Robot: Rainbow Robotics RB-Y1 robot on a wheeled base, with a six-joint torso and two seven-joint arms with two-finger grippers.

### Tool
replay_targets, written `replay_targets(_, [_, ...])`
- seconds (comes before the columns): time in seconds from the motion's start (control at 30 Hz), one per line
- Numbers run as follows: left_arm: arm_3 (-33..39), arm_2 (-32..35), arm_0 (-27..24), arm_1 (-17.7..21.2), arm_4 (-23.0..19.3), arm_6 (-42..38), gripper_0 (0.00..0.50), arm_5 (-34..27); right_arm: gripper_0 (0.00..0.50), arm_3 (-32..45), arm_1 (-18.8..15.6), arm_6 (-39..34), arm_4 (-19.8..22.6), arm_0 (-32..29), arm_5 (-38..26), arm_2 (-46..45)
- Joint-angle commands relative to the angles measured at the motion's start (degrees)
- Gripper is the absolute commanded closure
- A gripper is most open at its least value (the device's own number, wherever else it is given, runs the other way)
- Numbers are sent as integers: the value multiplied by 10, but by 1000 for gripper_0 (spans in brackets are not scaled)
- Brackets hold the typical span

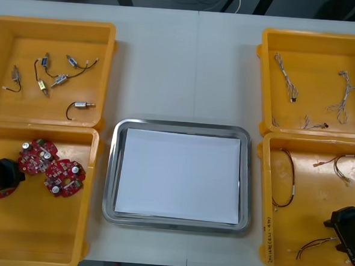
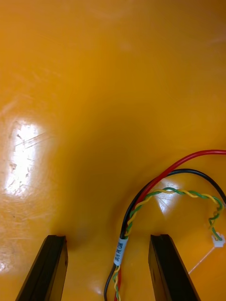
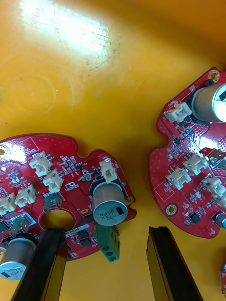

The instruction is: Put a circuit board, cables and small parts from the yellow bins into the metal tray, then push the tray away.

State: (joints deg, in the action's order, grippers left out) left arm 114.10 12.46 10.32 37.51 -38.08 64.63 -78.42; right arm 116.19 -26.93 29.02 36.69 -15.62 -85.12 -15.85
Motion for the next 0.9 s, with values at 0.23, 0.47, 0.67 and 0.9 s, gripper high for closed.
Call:
replay_targets(0.23, [2, -20, 18, -6, 17, -55, 0, 5, 0, -12, 5, -17, 1, -16, 22, 20])
replay_targets(0.47, [2, -23, 18, -6, 20, -55, 0, 5, 0, -12, 5, -17, 1, -16, 23, 21])
replay_targets(0.67, [2, -23, 18, -7, 24, -53, 0, 5, 376, -12, 5, -13, 1, -16, 24, 20])
replay_targets(0.9, [2, -23, 17, -7, 26, -42, 493, 4, 500, -11, 4, -9, 1, -16, 23, 15])
